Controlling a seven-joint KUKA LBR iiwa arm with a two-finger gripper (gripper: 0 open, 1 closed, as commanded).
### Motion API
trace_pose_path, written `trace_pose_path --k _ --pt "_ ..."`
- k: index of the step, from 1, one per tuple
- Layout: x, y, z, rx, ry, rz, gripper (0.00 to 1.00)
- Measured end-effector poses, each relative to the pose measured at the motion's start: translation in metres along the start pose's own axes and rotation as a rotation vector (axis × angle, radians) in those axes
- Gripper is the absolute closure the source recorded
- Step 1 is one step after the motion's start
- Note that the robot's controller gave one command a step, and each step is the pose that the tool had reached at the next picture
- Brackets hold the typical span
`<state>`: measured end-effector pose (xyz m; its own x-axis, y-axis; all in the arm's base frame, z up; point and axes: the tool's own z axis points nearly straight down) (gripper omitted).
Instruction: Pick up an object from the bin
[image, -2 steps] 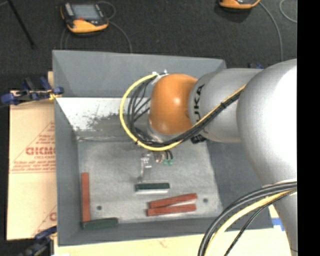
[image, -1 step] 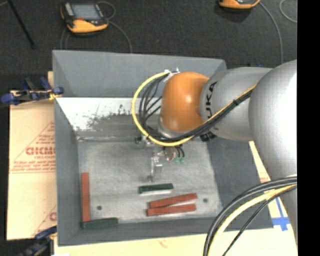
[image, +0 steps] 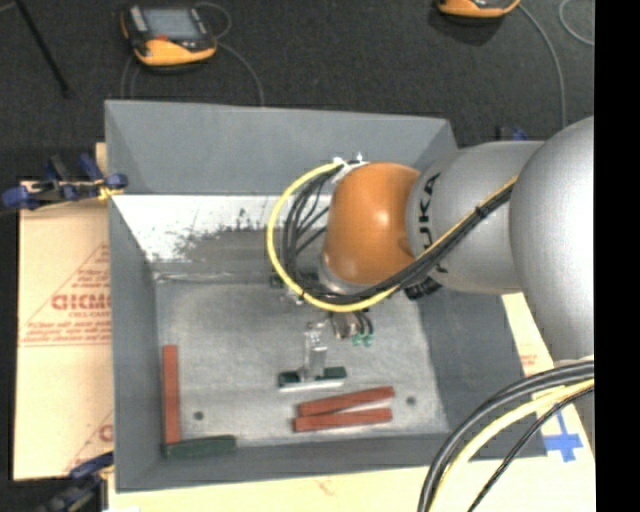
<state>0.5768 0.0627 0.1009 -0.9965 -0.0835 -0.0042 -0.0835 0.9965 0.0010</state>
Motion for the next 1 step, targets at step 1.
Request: trace_pose_path --k 1 --pt "0.0124 0.0009 0.0293 0.001 0.002 -0.028 0.0"
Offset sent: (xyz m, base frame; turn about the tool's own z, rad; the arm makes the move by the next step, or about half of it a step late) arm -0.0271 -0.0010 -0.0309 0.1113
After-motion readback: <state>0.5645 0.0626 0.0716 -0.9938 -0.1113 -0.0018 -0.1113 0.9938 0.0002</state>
